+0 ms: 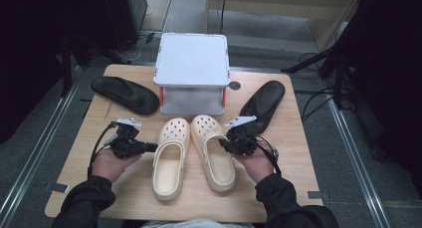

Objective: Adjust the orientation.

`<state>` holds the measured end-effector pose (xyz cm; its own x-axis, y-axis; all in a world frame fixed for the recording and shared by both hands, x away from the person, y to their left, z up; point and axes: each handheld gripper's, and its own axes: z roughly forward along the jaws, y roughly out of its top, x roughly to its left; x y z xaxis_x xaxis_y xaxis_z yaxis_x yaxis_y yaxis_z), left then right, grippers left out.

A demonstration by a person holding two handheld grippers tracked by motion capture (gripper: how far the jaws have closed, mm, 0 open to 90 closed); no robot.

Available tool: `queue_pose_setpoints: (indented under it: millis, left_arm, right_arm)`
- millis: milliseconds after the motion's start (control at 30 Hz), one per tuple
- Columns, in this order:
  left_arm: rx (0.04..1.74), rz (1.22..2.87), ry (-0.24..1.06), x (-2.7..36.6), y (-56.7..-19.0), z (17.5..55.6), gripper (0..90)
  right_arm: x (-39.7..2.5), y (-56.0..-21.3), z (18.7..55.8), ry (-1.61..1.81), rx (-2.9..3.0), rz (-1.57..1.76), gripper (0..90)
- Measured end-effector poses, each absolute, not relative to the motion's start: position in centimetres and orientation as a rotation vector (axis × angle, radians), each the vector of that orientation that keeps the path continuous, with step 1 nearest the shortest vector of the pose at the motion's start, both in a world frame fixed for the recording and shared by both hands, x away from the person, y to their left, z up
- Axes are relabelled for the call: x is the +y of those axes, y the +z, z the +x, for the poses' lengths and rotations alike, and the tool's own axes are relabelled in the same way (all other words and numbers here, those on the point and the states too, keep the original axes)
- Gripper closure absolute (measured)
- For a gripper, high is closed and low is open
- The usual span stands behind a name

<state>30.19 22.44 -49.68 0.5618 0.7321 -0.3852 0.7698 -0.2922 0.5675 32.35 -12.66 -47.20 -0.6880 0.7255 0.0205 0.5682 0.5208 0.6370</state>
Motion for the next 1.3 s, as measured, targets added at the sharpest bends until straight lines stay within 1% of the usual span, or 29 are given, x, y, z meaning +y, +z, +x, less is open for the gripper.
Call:
queue_pose_setpoints:
  millis: [400,533,633,733,800,900,1033,1100,1200,1300]
  left_arm:
    - [1.106,2.117,-0.129,19.9,-49.8,29.2,90.0]
    - [1.116,2.108,-0.135,19.6,-49.8,29.0,90.0]
    - [1.122,2.098,-0.147,19.9,-49.9,29.1,88.3]
    - [1.162,2.063,-0.164,20.2,-49.5,29.2,83.6]
    - [1.167,2.016,-0.153,20.4,-48.6,29.2,82.8]
    - [1.157,2.017,-0.104,20.5,-47.5,29.3,80.4]
    - [1.148,2.005,-0.092,20.9,-46.3,29.8,77.2]
    - [1.139,2.013,-0.062,21.0,-45.7,30.1,76.1]
    - [1.124,2.008,-0.036,21.2,-44.9,30.5,75.1]
    - [1.121,2.012,-0.025,21.3,-44.1,31.2,71.1]
  right_arm:
    - [-12.9,-47.6,32.1,0.986,2.514,1.106,73.1]
    - [-13.1,-47.7,32.2,1.012,2.517,1.119,72.0]
    - [-13.3,-47.7,32.3,1.026,2.525,1.126,69.3]
    - [-13.8,-47.6,32.7,1.094,2.568,1.14,62.2]
    - [-14.1,-47.6,32.8,1.098,2.59,1.155,58.5]
    - [-14.4,-47.0,32.6,1.106,2.556,1.128,55.2]
    - [-15.2,-45.7,31.7,1.197,2.529,1.124,54.3]
    - [-15.4,-45.3,31.0,1.234,2.525,1.114,53.6]
    - [-15.3,-45.3,29.9,1.277,2.559,1.09,55.3]
    - [-15.0,-45.6,29.1,1.3,2.589,1.077,54.4]
